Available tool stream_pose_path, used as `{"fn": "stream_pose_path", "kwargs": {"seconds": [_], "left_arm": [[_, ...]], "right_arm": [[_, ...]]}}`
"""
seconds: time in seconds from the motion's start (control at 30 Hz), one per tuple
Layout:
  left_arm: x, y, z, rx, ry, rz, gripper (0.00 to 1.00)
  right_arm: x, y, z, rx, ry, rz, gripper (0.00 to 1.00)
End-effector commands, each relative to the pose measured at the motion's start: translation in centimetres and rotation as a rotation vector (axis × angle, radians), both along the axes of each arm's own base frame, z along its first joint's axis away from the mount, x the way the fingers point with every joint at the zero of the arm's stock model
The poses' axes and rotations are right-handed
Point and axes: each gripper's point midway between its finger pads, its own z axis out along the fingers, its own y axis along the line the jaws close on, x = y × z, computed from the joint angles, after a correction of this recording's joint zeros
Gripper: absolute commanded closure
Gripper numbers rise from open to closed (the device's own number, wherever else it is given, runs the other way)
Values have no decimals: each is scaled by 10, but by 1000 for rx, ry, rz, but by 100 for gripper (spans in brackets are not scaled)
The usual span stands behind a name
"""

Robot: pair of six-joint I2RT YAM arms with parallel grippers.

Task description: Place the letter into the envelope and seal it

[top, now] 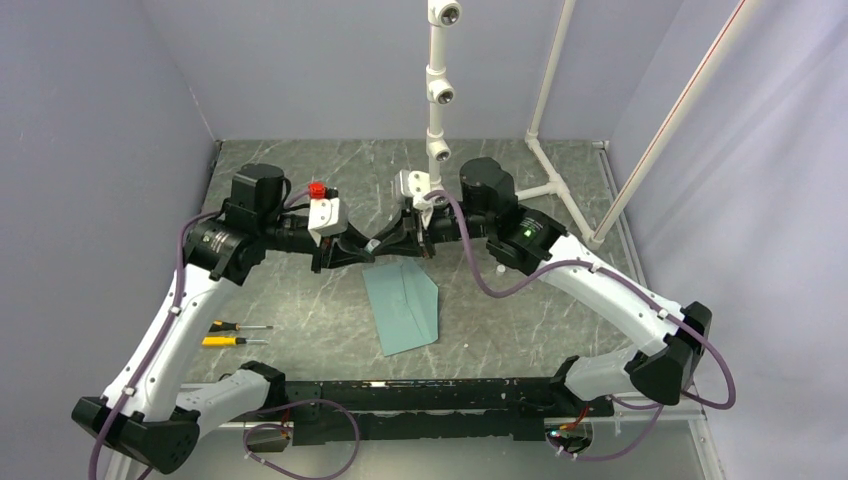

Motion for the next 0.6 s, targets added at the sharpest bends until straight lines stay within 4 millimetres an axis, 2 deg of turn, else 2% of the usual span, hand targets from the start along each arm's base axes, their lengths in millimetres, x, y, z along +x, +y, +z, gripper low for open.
{"fn": "stream_pose_path", "kwargs": {"seconds": [0.0, 0.1, 0.13, 0.2, 0.27, 0.33, 0.43, 0.47, 0.57], "left_arm": [[30, 3, 7, -14, -141, 137, 98], [54, 13, -2, 11, -202, 272, 98], [61, 17, -4, 18, -218, 315, 98], [70, 22, -4, 20, -253, 374, 97], [77, 27, -4, 25, -281, 419, 97], [83, 31, -6, 35, -301, 449, 98], [78, 29, -12, 56, -273, 419, 98], [74, 28, -14, 59, -254, 402, 98], [54, 18, -17, 45, -182, 301, 98]], "right_arm": [[20, 6, 48, 203, 21, -158, 100], [47, 5, 71, 339, 211, -368, 100], [58, 5, 75, 373, 323, -460, 100], [91, -6, 68, 411, 534, -719, 100], [113, -15, 57, 421, 706, -910, 100], [119, -17, 63, 453, 797, -967, 100], [113, -7, 76, 459, 831, -905, 100], [110, -5, 80, 455, 798, -875, 90], [95, -3, 80, 428, 663, -762, 52]]}}
